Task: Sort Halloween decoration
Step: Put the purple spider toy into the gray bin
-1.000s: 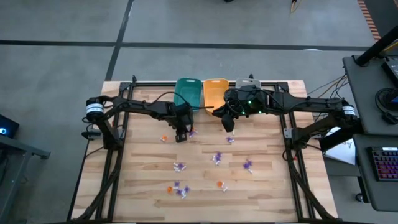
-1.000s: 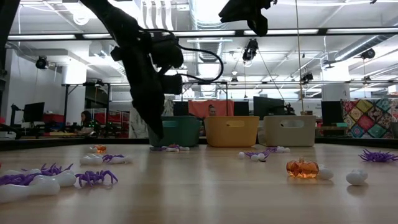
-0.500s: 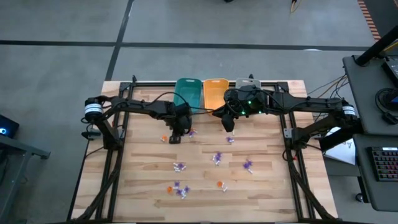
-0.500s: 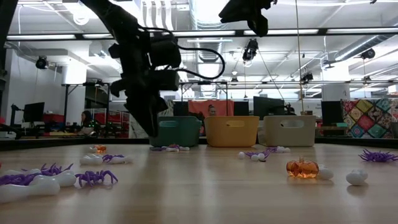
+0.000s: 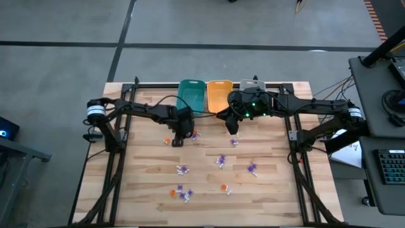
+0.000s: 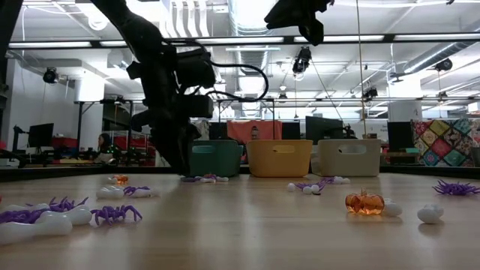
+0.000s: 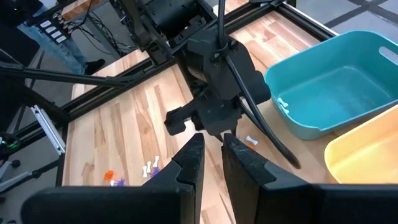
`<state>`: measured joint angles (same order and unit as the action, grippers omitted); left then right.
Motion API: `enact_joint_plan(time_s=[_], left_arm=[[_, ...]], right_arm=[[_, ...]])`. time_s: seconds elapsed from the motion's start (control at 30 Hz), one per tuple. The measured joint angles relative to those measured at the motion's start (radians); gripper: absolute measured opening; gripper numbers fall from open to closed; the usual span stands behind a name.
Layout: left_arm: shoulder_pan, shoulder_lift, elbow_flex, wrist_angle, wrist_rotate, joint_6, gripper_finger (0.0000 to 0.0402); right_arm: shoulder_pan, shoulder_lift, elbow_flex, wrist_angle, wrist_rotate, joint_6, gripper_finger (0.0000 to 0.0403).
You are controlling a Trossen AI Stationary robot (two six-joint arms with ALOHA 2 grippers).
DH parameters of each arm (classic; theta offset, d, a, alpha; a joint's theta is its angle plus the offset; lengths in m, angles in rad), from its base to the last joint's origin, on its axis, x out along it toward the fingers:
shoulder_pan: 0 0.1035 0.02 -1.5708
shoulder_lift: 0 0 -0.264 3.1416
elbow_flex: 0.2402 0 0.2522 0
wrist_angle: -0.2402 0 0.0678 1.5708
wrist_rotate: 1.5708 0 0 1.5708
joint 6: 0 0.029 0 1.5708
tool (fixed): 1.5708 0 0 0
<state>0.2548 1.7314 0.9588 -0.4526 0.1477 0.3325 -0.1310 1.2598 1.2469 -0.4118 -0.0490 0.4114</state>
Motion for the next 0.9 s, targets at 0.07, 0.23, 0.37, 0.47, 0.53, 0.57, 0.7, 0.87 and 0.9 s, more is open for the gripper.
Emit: enact_joint_plan(time_s=[0.07,0.23,0.37,0.47,0.53,0.57,0.7,0.87,0.9], left_arm=[[-0.003,0.006,-0.004,0.0,0.001,0.0,0.0093],[-0.004,0.015,-0.009,0.008,-0.004,-0.008,0.0092],[-0.004,0.016,-0.012,0.008,-0.007,-0.01,0.0084],[-0.004,0.016,-0.013,0.009,-0.008,-0.021,0.0075],[-0.004,0.016,-0.018,0.019,-0.009,-0.026,0.0067],[-0.004,0.016,-0.021,0.025,-0.01,-0.03,0.0062],[-0.003,0.016,-0.029,0.037,-0.013,-0.056,0.0034],[-0.003,0.016,-0.031,0.039,-0.015,-0.088,0.0004],[-0.003,0.015,-0.031,0.039,-0.014,-0.088,0.0003]], right_arm=[[0.0,0.0,0.0,0.0,0.0,0.001,0.0048],[0.0,0.0,0.0,0.0,0.0,0.001,0.0048],[0.0,0.0,0.0,0.0,0.014,0.001,0.0047],[0.0,0.0,0.0,0.0,0.024,0.002,0.0048],[0.0,0.0,0.0,0.0,0.024,0.001,0.0047],[0.0,0.0,0.0,0.0,0.024,0.001,0.0047],[0.0,0.0,0.0,0.0,0.024,0.002,0.0047],[0.0,0.0,0.0,0.0,0.026,0.001,0.0047],[0.0,0.0,0.0,0.0,0.026,0.001,0.0047]])
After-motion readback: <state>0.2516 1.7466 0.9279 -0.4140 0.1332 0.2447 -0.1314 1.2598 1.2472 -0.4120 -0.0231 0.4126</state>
